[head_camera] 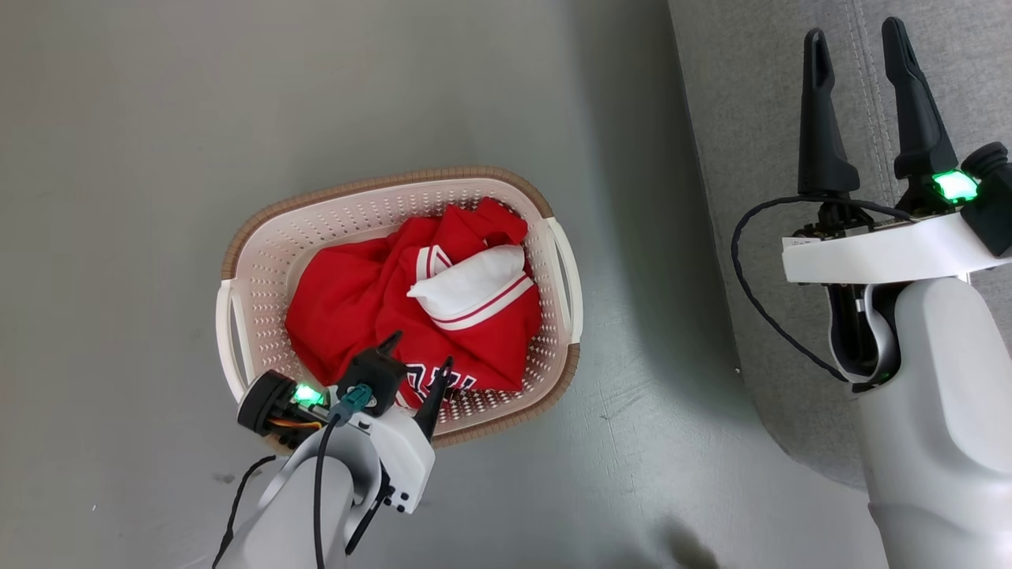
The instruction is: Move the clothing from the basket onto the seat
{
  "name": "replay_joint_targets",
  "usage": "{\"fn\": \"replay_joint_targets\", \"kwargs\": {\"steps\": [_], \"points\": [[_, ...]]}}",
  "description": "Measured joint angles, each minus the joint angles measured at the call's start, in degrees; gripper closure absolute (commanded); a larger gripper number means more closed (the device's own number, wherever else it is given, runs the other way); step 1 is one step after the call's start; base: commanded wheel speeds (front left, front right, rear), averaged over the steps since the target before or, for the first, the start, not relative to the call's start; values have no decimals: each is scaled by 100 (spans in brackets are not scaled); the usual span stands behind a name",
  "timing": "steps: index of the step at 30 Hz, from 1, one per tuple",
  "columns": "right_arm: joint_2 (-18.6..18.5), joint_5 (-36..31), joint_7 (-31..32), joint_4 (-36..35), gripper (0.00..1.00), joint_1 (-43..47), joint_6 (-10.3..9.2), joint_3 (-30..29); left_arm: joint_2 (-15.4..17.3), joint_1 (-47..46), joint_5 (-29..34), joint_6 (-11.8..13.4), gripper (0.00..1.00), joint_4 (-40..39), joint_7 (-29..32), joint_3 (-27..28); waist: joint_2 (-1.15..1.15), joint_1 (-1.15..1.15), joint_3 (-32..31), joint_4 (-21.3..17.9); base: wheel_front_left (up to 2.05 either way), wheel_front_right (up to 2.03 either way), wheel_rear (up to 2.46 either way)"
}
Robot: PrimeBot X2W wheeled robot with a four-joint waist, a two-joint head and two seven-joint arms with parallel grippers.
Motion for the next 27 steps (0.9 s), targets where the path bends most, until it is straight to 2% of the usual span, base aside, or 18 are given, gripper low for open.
{"fn": "replay_joint_targets", "kwargs": {"steps": [7, 27], "points": [[-5, 2, -1, 42, 0, -149, 1, 92, -14, -112, -54, -80, 0, 211, 0, -126, 0, 0, 105, -13, 0, 0, 0], [-13, 53, -9, 185, 0, -470, 0, 147, -25, -525, -316, -78, 0, 836, 165, -168, 0, 0, 365, -249, 0, 0, 0]]}}
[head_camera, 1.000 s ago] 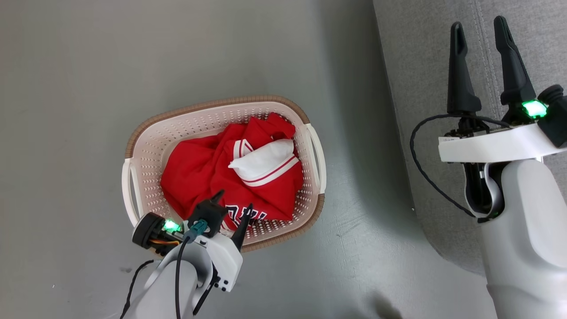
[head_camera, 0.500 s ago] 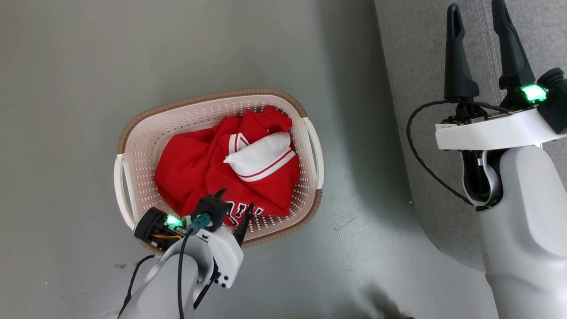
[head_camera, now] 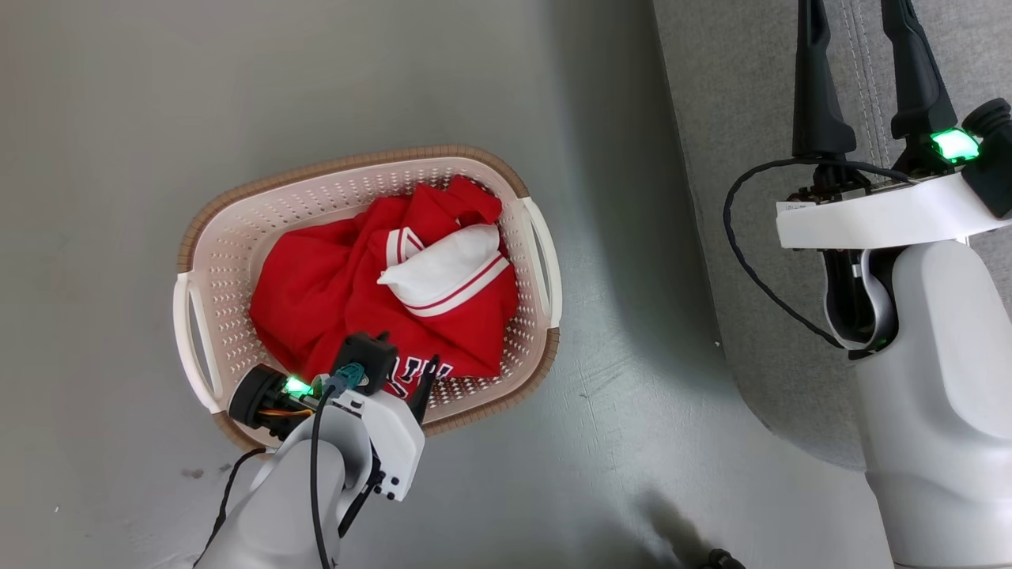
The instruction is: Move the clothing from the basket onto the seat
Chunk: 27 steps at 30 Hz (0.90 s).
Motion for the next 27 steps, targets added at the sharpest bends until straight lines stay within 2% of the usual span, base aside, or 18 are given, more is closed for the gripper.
{"fn": "replay_joint_targets", "kwargs": {"steps": [10, 14, 27], "points": [[-1, 0, 0, -10, 0, -143, 1, 21, -1, -113, -46, 164, 0, 289, 105, 8, 0, 0, 178, -76, 0, 0, 0], [-1, 1, 0, -7, 0, -226, 1, 38, -2, -272, -35, 410, 0, 387, 157, 24, 0, 0, 242, -91, 0, 0, 0], [-1, 40, 0, 21, 0, -231, 1, 3, -16, -427, -30, 975, 0, 667, 205, 88, 0, 0, 348, -107, 0, 0, 0]]}}
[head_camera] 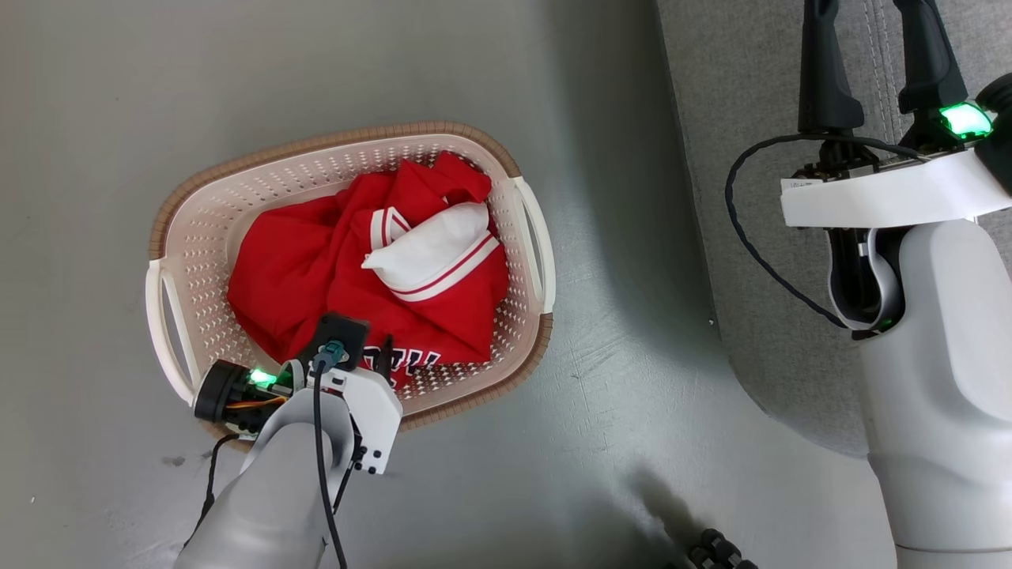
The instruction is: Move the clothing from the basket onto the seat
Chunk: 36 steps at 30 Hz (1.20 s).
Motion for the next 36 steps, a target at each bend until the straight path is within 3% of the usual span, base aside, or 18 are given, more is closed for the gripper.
{"fn": "replay_joint_targets", "kwargs": {"steps": [8, 12, 17, 18, 21, 23, 24, 36], "points": [[0, 45, 0, -2, 0, -7, -1, 74, -11, -105, -10, 113, 0, 192, 149, 44, 0, 0, 41, -11, 0, 0, 0], [1, 62, 0, -9, 0, -17, 0, 141, -11, -105, -171, -76, 0, 225, 215, 78, 0, 0, 75, -38, 0, 0, 0], [-1, 62, -1, -19, 0, -116, 0, 144, -13, -105, -257, -216, 39, 246, 246, 43, 0, 0, 131, -88, 0, 0, 0], [0, 62, -1, -29, 0, -121, 0, 147, -12, -106, -264, -220, 52, 244, 247, 21, 0, 0, 142, -99, 0, 0, 0], [0, 64, -1, -23, 0, -115, 0, 155, -12, -106, -265, -220, 67, 242, 250, -8, 0, 0, 160, -121, 0, 0, 0], [0, 70, -1, -25, 0, -115, 0, 158, -12, -107, -267, -229, 93, 224, 248, -27, 0, 0, 171, -141, 0, 0, 0], [0, 70, -1, -26, 0, -115, 0, 157, -11, -109, -279, -258, 100, 208, 243, -31, 0, 0, 174, -149, 0, 0, 0], [0, 70, -1, -26, 0, -115, 0, 153, -10, -211, -466, -431, 100, 12, 10, -119, 0, 0, 103, -126, 0, 0, 0]]}}
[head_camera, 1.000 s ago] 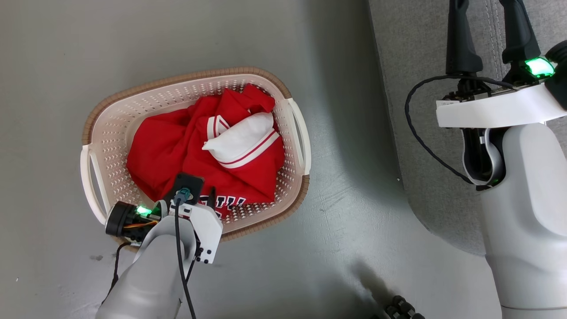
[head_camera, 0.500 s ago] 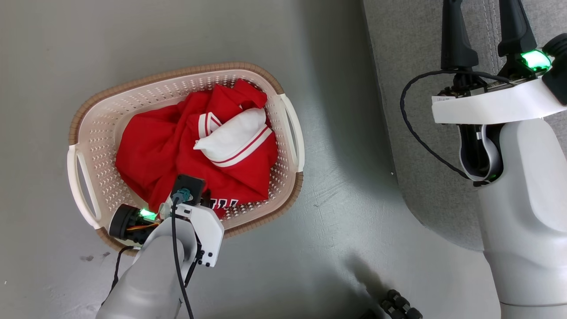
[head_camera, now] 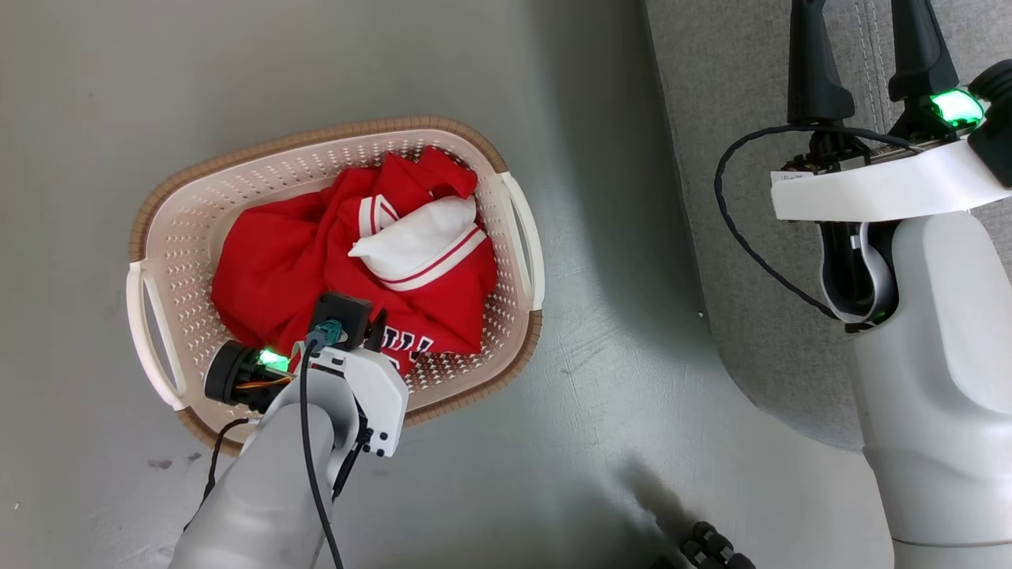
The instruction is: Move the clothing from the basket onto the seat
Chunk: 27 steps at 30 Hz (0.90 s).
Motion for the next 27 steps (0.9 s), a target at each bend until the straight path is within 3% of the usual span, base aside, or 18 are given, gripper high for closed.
{"fn": "replay_joint_targets", "kwargs": {"steps": [27], "points": [[-5, -218, -10, 200, 0, 112, 0, -255, -30, -9, -365, 1, 100, -716, -372, 109, 0, 0, -756, 390, 0, 0, 0]]}}
